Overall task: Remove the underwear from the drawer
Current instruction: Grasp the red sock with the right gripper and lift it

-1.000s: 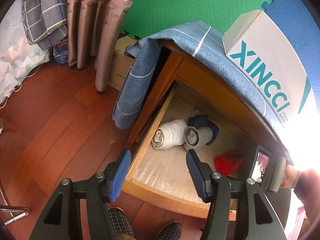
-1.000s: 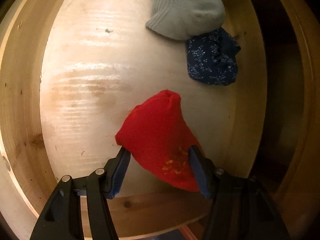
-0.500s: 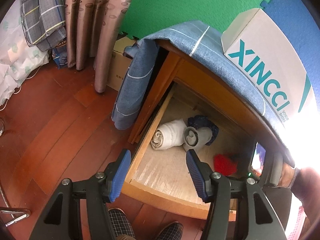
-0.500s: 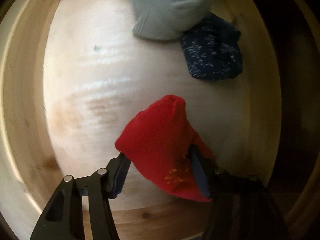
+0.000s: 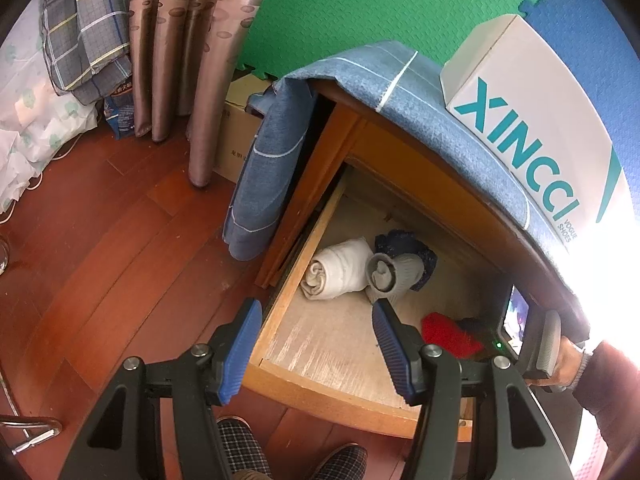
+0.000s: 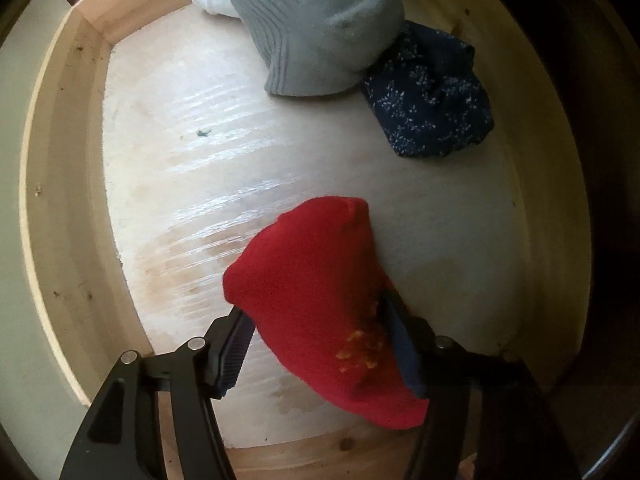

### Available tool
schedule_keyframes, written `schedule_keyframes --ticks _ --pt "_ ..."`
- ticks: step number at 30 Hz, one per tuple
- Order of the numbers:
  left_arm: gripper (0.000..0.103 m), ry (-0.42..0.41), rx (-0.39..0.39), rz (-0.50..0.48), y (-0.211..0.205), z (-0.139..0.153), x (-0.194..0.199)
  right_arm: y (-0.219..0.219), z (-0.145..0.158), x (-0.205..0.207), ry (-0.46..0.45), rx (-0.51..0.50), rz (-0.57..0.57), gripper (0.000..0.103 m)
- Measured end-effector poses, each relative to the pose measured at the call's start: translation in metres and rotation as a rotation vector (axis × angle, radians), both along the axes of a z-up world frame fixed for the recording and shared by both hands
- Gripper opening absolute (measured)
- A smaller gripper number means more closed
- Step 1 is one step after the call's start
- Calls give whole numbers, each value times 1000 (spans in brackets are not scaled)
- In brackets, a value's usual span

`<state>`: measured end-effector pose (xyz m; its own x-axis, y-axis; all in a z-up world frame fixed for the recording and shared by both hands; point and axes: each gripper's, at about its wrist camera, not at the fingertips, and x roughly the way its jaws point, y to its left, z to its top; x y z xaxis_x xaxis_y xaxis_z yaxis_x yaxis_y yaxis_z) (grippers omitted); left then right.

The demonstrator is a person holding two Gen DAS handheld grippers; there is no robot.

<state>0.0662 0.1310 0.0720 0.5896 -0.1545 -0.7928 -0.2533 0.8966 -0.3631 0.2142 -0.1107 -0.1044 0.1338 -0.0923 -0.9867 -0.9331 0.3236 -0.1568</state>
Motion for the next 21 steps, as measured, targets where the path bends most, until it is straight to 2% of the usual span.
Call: schedule_keyframes --ticks 6,8,11,17,21 --pt "59 2 -2 -7 -1 -1 1 -12 0 7 12 26 -91 61" --pt "59 -2 -3 -5 0 -1 1 -15 4 4 9 25 -118 52" --pt "59 -3 -7 -9 0 -2 2 -18 4 1 1 4 -155 47" --pt "59 -13 -4 -10 0 0 1 -17 13 -19 -3 -28 -241 38" --pt "59 -18 -5 -10 0 0 0 -14 30 -35 -25 -11 -288 37"
